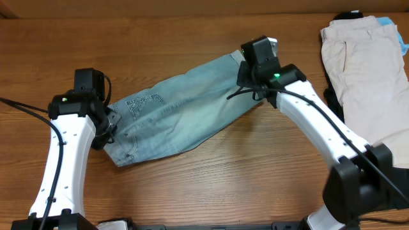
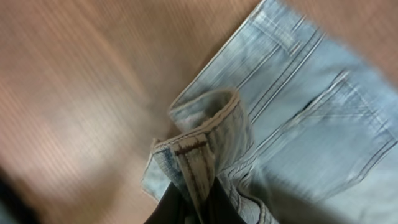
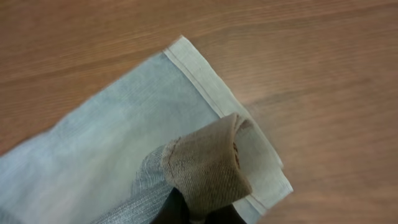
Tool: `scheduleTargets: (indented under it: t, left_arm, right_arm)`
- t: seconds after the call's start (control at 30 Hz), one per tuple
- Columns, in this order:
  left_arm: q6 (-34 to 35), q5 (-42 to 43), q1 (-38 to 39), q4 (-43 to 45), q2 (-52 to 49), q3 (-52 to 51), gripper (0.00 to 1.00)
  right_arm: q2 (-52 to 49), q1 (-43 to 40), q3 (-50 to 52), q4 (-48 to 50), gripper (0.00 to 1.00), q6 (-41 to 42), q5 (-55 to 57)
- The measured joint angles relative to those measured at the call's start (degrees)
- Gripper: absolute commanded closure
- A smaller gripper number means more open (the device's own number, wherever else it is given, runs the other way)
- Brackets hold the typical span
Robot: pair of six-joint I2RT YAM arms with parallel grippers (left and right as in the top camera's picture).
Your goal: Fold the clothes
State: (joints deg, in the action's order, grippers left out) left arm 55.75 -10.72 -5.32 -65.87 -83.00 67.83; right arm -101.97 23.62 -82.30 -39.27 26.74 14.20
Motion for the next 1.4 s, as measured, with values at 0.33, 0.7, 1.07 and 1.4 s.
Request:
scheduleTargets:
  t: [0.33,0.7,1.07,1.4]
  left_arm:
    - [2.6,-2.4,0.1,17.3,-0.9,-2.9,0.95]
    - [2.4,-4.9,0.1,19.7,-9.0,-2.9,0.0]
    - [-13.1,0.4,-1.5,19.2,-9.1,-1.7,0.0]
    - [-21.5,11.6,-1.5,14.5,-9.1,-0.9,0.0]
  right_arm:
    - [-10.6,-1.4,0.0,16.2,0.94,-1.3,1.7]
    - [-15.0,-4.0,0.0,19.6,0.0,-4.8,2.7]
    - [-15.1,-16.2,-0.2,5.6,0.09,-15.1,-14.2]
    - [-17.5,-14.9,-0.2,2.1,0.41,-26.9,-29.5]
